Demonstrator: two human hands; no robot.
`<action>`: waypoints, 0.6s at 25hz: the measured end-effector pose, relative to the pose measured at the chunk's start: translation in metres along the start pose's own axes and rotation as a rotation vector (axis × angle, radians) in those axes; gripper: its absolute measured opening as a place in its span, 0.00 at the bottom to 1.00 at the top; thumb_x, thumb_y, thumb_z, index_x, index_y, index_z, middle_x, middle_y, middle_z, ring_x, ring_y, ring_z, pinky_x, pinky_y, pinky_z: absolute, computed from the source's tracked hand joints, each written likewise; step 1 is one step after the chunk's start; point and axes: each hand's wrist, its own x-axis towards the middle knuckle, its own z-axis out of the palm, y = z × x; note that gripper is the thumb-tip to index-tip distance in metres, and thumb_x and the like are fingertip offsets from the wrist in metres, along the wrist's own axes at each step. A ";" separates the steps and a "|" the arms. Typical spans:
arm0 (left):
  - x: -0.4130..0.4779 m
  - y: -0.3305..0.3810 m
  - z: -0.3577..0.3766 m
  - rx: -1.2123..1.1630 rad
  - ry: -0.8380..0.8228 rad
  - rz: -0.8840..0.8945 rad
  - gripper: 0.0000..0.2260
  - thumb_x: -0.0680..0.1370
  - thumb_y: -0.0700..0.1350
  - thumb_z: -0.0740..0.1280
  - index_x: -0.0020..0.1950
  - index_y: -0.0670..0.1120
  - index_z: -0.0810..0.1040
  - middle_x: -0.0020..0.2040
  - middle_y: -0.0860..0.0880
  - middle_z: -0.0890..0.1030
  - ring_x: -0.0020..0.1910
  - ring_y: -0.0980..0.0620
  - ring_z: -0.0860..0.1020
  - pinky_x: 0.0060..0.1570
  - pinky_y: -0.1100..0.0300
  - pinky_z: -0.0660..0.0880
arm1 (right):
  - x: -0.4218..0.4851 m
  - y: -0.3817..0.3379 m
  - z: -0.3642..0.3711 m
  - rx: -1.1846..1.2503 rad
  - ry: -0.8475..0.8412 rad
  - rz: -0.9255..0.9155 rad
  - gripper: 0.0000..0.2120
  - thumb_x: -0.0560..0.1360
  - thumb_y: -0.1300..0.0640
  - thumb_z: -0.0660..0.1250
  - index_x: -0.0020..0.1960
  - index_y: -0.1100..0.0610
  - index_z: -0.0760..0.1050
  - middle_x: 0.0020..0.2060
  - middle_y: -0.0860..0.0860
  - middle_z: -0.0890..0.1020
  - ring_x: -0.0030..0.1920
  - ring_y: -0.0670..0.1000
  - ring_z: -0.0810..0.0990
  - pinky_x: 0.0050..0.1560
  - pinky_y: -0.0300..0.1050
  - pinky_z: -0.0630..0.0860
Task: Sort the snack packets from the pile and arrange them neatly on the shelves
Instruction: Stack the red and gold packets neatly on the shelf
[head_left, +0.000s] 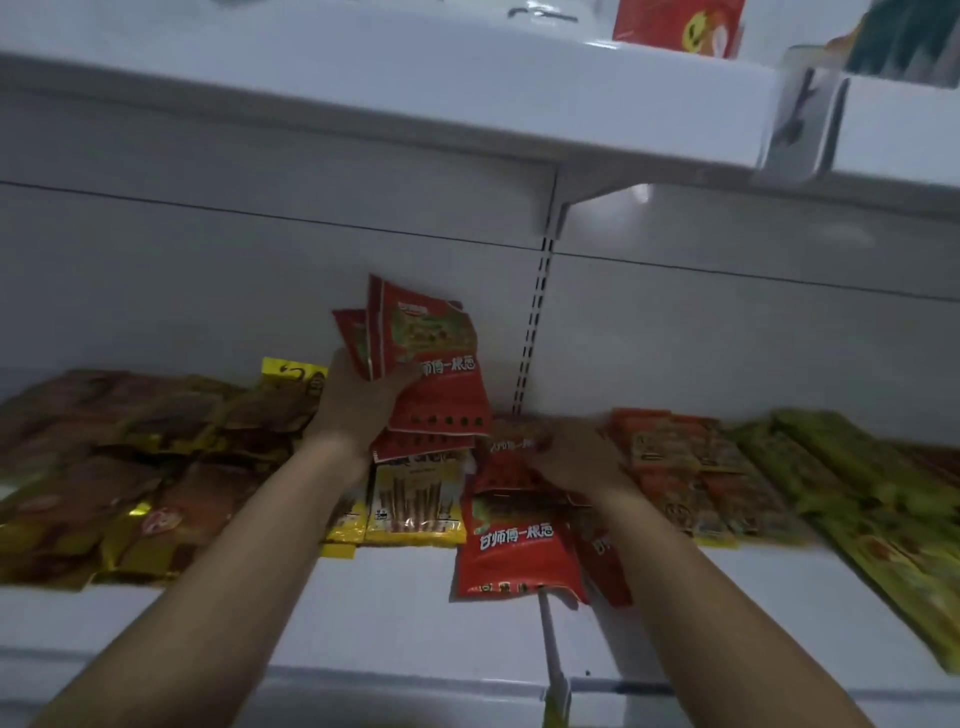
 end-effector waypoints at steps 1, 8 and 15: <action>-0.004 -0.002 0.005 0.014 0.017 0.003 0.19 0.74 0.44 0.75 0.63 0.46 0.75 0.53 0.47 0.84 0.49 0.46 0.84 0.45 0.49 0.82 | 0.005 0.002 0.006 -0.047 -0.012 -0.018 0.18 0.75 0.43 0.65 0.58 0.53 0.80 0.55 0.52 0.83 0.55 0.54 0.81 0.52 0.43 0.75; -0.028 -0.008 0.021 0.058 0.101 0.056 0.16 0.75 0.40 0.73 0.62 0.44 0.77 0.53 0.45 0.84 0.48 0.45 0.84 0.46 0.48 0.82 | 0.016 -0.001 0.018 -0.066 -0.022 -0.112 0.15 0.77 0.48 0.65 0.57 0.58 0.78 0.55 0.55 0.81 0.54 0.56 0.80 0.52 0.47 0.77; -0.038 -0.009 0.025 0.053 0.108 0.079 0.17 0.75 0.39 0.73 0.62 0.42 0.77 0.52 0.44 0.85 0.47 0.45 0.85 0.41 0.50 0.83 | 0.016 0.009 0.010 -0.096 0.008 -0.069 0.19 0.76 0.44 0.66 0.56 0.58 0.79 0.53 0.55 0.82 0.53 0.56 0.81 0.47 0.43 0.72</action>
